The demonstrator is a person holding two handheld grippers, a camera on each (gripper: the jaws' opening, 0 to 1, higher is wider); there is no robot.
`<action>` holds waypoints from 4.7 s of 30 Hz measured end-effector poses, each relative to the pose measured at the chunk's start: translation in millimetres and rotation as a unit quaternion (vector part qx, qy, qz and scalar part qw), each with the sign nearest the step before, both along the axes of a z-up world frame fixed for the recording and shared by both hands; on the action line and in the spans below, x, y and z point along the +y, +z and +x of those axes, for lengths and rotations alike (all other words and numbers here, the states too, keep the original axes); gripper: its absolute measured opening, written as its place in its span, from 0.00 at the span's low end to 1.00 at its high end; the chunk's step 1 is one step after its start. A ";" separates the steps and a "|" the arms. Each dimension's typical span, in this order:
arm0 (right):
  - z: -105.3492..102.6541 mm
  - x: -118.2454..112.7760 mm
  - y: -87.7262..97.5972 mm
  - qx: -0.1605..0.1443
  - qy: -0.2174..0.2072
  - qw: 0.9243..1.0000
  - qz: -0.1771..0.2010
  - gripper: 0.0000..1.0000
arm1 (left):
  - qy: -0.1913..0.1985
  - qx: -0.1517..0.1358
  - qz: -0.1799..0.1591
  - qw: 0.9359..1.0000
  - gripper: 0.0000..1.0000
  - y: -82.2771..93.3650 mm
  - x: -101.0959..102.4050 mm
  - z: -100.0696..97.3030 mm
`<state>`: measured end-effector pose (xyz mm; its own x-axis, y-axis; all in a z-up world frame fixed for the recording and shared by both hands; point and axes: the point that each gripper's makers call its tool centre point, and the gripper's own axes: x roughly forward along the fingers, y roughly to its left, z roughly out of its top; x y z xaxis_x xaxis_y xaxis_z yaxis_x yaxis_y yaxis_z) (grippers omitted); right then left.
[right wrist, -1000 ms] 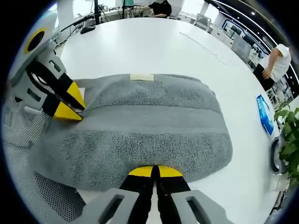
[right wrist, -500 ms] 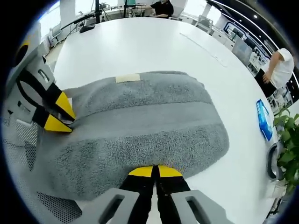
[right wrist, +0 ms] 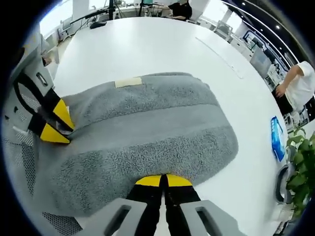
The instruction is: Open the folded towel by lifting each exposed corner and separating the folded layers until the towel lies flat within the target outline without major curled edges
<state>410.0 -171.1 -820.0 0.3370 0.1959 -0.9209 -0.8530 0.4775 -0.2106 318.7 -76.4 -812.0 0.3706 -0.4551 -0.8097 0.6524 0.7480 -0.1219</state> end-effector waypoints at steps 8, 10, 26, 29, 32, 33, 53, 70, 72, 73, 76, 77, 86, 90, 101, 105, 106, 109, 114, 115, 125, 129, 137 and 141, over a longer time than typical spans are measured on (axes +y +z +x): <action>9.0 3.6 0.0 -0.009 0.022 1.000 -0.019 0.00 | -0.009 -0.006 0.002 1.000 0.08 -0.8 -7.4 -1.8; 11.2 4.3 0.0 -0.009 0.024 0.999 -0.022 0.00 | -0.011 -0.006 0.001 1.000 0.08 -0.9 -8.1 -1.9; 28.4 9.5 -3.2 -0.008 0.034 0.999 -0.030 0.00 | -0.054 -0.025 0.019 0.998 0.07 -0.5 -24.9 -8.8; 30.5 9.6 -3.0 -0.003 0.035 0.999 -0.031 0.00 | -0.078 -0.047 0.039 0.995 0.07 -0.4 -27.4 -10.3; 32.5 9.5 -2.2 0.001 0.029 0.999 -0.024 0.00 | -0.082 -0.053 0.043 0.994 0.07 -1.0 -32.3 -13.1; 33.2 9.7 -2.3 0.002 0.028 0.999 -0.022 0.00 | -0.083 -0.053 0.042 0.994 0.07 -1.1 -33.2 -12.9; 35.9 10.0 -2.9 0.003 0.034 0.999 -0.025 0.00 | -0.074 -0.049 0.027 0.996 0.07 -2.1 -35.3 -10.5; 34.9 12.0 -1.2 -0.010 0.045 0.999 -0.025 0.00 | -0.050 -0.021 -0.029 0.998 0.08 -1.8 -33.3 -8.3; 35.8 11.7 -1.2 -0.004 0.044 0.999 -0.017 0.00 | -0.040 -0.009 -0.045 0.998 0.08 -1.9 -32.4 -7.4; 37.0 11.4 -1.8 0.002 0.044 0.999 -0.010 0.00 | -0.037 -0.004 -0.047 0.998 0.08 -2.0 -31.8 -7.0; 38.4 10.9 -2.6 0.009 0.032 0.999 0.013 0.00 | -0.048 -0.012 -0.048 0.998 0.08 -1.8 -33.5 -6.6; 38.3 10.7 -2.5 0.010 0.029 0.999 0.021 0.00 | -0.051 -0.015 -0.047 0.997 0.08 -1.6 -33.9 -6.9; 33.2 10.6 3.6 0.005 -0.012 0.997 0.075 0.00 | -0.050 -0.007 -0.069 0.996 0.10 0.1 -33.7 -8.3; 28.7 9.9 13.4 0.002 -0.051 0.993 0.106 0.00 | -0.040 0.004 -0.077 0.996 0.11 1.7 -33.3 -7.8; -40.2 21.6 36.2 -0.018 -0.067 0.970 0.235 0.05 | 0.056 -0.055 -0.093 0.993 0.11 25.3 -10.3 30.4; -69.1 30.0 27.8 -0.004 -0.070 0.966 0.250 0.05 | 0.125 -0.070 -0.069 0.987 0.12 25.2 20.2 46.7; -75.7 31.6 23.4 0.004 -0.072 0.966 0.250 0.05 | 0.136 -0.069 -0.059 0.987 0.12 22.6 26.3 48.0; -95.1 32.5 2.5 0.025 -0.059 0.971 0.232 0.08 | 0.145 -0.036 -0.043 0.988 0.12 8.6 30.9 41.1; -85.8 34.0 8.5 0.019 -0.058 0.968 0.243 0.08 | 0.104 -0.068 -0.007 0.992 0.11 5.1 25.1 41.2; -85.8 33.6 9.1 0.020 -0.062 0.967 0.246 0.08 | 0.102 -0.069 -0.005 0.992 0.11 5.3 24.6 41.2; -86.8 35.2 13.1 0.012 -0.045 0.968 0.246 0.09 | 0.099 -0.064 -0.004 0.993 0.00 9.4 24.8 39.2; -86.1 34.6 15.0 0.015 -0.051 0.966 0.252 0.09 | 0.074 -0.081 0.015 0.994 0.00 9.2 22.6 39.4; -83.2 36.2 21.4 0.009 -0.054 0.962 0.266 0.09 | 0.089 -0.082 -0.009 0.993 0.00 16.3 22.5 43.6; -81.9 36.4 23.8 0.006 -0.057 0.961 0.272 0.08 | 0.106 -0.077 -0.021 0.991 0.00 17.9 24.6 46.0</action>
